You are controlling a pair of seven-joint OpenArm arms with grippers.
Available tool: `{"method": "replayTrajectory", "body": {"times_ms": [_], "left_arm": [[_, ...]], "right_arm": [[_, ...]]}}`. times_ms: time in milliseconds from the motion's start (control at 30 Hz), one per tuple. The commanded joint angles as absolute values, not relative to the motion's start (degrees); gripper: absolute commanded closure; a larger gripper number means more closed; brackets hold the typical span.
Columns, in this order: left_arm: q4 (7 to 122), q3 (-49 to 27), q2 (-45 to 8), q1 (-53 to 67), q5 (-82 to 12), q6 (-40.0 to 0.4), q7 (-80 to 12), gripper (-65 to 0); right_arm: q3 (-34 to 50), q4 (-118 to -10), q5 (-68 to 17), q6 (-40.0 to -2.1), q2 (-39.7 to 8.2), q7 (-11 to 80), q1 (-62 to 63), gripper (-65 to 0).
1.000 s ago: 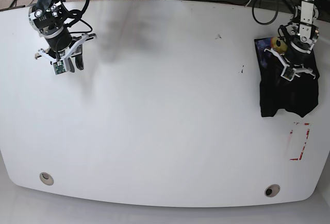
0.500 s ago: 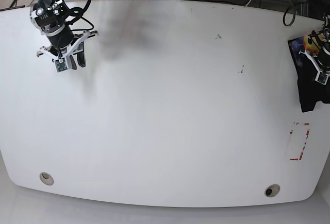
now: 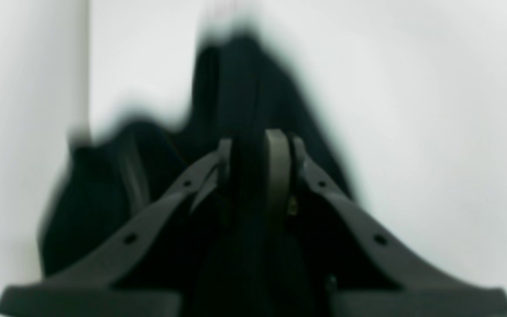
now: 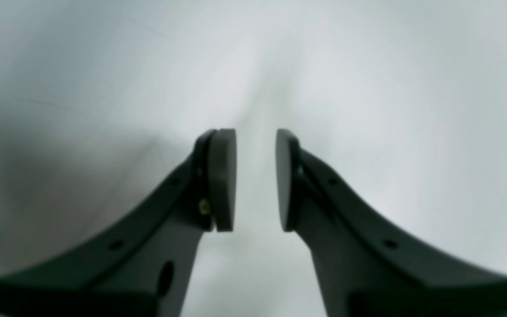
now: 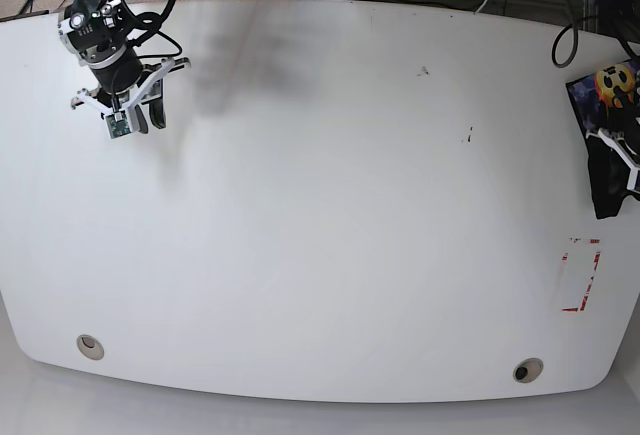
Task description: Layout the t-shirt on the table in an organized manner, then fold the t-shirt properly
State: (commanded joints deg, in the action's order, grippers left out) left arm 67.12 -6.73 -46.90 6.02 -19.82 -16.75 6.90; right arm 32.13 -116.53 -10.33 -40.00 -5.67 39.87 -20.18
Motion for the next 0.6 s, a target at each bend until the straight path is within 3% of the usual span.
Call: {"method": "replayTrajectory", "body": {"times_ms": [233, 433, 600], "left_arm": [[79.25, -14.55, -38.55, 8.75, -19.74, -16.75, 7.16, -8.2], [87.08, -15.16, -26.95, 10.51, -15.08, -16.75, 7.25, -8.2], [92.18, -14.81, -16.75, 14.2, -6.55, -16.75, 7.34, -7.9]], "right_arm": [[32.04, -115.91, -7.08, -40.0, -5.76, 35.3, -18.07, -15.2], [28.09, -110.55, 3.65, -40.0, -5.76, 20.79, -16.31, -15.2], [28.26, -104.4, 6.29, -40.0, -5.76, 9.71, -16.4, -15.1]]}}
